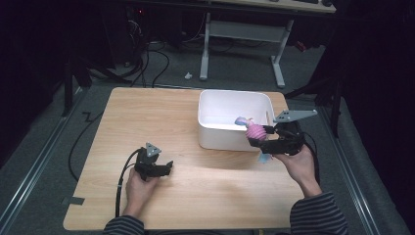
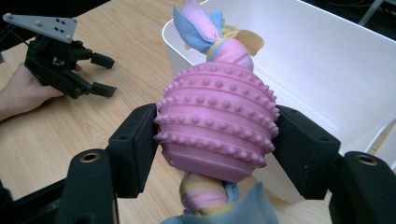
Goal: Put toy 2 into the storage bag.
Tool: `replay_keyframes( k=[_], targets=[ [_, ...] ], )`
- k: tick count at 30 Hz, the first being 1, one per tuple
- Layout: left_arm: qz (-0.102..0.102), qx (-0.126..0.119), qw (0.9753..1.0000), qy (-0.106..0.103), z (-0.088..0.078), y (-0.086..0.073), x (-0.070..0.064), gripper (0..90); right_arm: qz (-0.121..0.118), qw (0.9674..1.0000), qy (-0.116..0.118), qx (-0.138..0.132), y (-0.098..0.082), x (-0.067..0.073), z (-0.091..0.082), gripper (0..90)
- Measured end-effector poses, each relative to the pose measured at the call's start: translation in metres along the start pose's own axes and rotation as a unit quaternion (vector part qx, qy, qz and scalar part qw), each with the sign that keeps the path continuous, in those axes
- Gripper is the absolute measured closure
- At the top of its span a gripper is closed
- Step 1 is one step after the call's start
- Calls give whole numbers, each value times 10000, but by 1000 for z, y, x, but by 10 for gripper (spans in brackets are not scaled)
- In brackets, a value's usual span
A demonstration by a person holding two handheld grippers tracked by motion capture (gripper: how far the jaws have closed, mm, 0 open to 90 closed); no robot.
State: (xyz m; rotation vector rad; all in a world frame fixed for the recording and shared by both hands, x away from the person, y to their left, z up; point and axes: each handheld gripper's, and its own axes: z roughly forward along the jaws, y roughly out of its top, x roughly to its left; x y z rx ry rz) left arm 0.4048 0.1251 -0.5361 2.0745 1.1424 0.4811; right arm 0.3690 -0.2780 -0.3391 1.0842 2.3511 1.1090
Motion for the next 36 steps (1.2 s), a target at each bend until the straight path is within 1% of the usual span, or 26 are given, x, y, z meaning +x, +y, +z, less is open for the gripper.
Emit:
replay_keyframes(
  k=[3, 5, 9, 13, 15, 18, 24, 28, 29, 33, 36],
  targets=[
    [-7, -3, 10000, 7, 0, 0, 0, 199, -5, 10000, -23, 65, 5, -4, 7, 342],
    [-13, -7, 10000, 12, 0, 0, 0, 202, 33, 9999, -1, 113, 7, -7, 11, 342],
    [-19, -10, 10000, 19, 0, 0, 0, 207, 90, 9998, -38, 186, 9, -15, 16, 342],
    [-23, -12, 10000, 22, 0, 0, 0, 208, 144, 9997, -65, 168, 11, -20, 20, 342],
    [-19, -11, 10000, 26, 0, 0, 0, 209, 189, 9997, -28, 140, 12, -24, 22, 342],
    [-13, -2, 10000, 24, -1, 0, 0, 210, 198, 9996, -88, 192, 14, -29, 26, 342],
    [-18, -8, 10000, 27, 0, 0, 0, 210, 359, 9992, -107, 130, 23, -39, 31, 342],
    [-15, -5, 10000, 28, -1, 0, 0, 210, 357, 9992, -125, 121, 28, -43, 35, 342],
    [-16, -7, 10000, 27, -1, 0, 0, 210, 376, 9990, -159, 174, 32, -45, 38, 342],
    [-12, -3, 10000, 26, -1, 0, 0, 211, 466, 9985, -128, 247, 35, -50, 45, 342],
    [-14, -3, 10000, 25, -1, 0, 0, 211, 470, 9982, -168, 335, 36, -51, 52, 342]
  ],
)
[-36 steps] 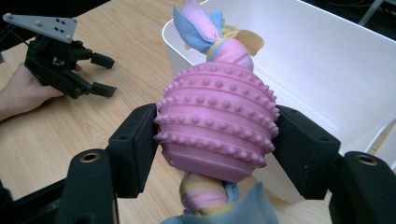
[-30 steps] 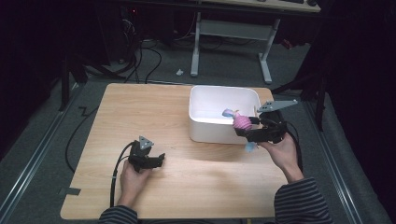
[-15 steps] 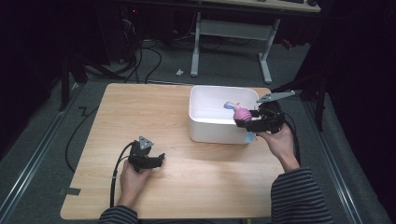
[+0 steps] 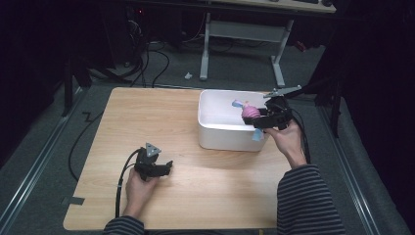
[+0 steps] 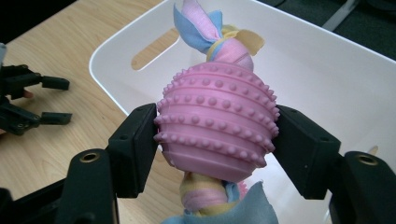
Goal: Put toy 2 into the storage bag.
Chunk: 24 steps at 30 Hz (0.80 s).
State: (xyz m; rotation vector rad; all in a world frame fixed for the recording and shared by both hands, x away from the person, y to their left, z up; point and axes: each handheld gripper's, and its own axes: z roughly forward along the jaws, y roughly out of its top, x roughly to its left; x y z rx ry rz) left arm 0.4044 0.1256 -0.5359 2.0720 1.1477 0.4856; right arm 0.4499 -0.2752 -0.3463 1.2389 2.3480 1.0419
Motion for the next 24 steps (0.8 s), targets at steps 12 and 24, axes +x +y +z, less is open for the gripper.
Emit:
replay_keyframes(
  k=[12, 24],
  targets=[
    [-11, -10, 10000, 1, 0, 0, 0, 211, 28, 9996, 46, 266, 2, -4, 22, 341],
    [-17, -10, 10000, 5, 0, 0, 0, 210, 135, 9988, 134, 450, 2, -12, 36, 339]
  ],
)
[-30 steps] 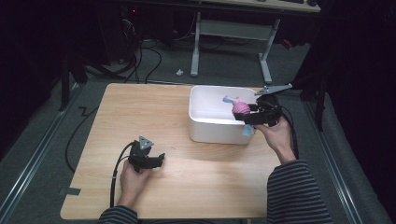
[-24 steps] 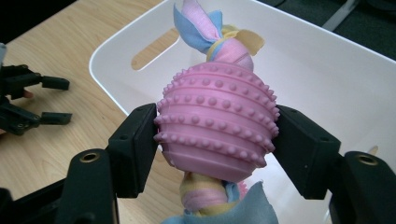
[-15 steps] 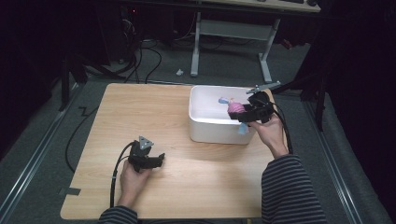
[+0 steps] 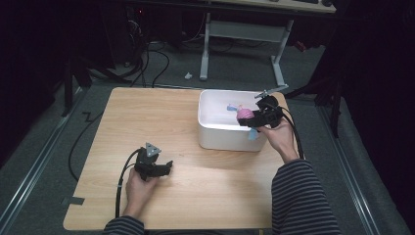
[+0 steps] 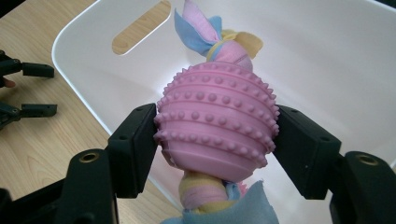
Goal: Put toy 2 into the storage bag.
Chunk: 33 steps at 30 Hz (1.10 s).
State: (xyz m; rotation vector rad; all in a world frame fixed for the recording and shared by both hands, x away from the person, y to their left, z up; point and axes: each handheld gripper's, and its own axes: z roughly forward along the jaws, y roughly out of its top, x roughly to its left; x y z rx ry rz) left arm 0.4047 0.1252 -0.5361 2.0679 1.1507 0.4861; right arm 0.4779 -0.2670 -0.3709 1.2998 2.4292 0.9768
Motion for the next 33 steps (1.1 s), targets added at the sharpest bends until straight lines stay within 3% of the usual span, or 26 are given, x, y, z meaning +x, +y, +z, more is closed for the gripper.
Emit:
replay_keyframes(
  k=[18, 23, 27, 33],
  targets=[
    [5, 7, 10000, -3, 0, 0, 0, 210, 13, 9995, 45, 325, -4, 0, 18, 323],
    [0, 5, 10000, 3, 0, 0, 0, 210, 145, 9999, 49, 63, -4, -1, 13, 303],
    [-2, 4, 10000, 6, 0, 0, 0, 210, 82, 9999, -43, -61, -6, 1, 5, 312],
    [-1, 3, 10000, 2, 0, 0, 0, 210, 59, 9988, -162, -466, -22, 3, -15, 353]
  ],
)
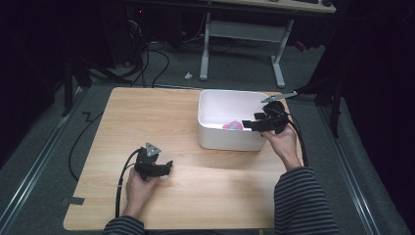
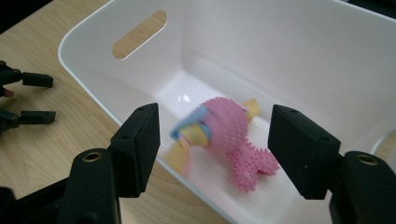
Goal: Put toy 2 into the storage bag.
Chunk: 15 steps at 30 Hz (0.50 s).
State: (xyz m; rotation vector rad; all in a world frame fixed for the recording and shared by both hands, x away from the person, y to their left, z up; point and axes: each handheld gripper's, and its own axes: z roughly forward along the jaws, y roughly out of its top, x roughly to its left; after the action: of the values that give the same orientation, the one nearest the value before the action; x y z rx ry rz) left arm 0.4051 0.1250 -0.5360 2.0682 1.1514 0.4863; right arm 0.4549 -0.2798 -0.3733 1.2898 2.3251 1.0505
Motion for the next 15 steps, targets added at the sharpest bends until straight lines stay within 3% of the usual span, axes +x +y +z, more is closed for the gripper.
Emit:
replay_keyframes(
  k=[9, 15],
  targets=[
    [2, 3, 10000, -4, 0, 0, 0, 209, -38, 9994, -111, -335, -27, 4, -37, 378],
    [81, 8, 10000, -39, 0, 0, -1, 200, -121, 9990, -191, -397, -38, 8, -49, 385]
  ],
)
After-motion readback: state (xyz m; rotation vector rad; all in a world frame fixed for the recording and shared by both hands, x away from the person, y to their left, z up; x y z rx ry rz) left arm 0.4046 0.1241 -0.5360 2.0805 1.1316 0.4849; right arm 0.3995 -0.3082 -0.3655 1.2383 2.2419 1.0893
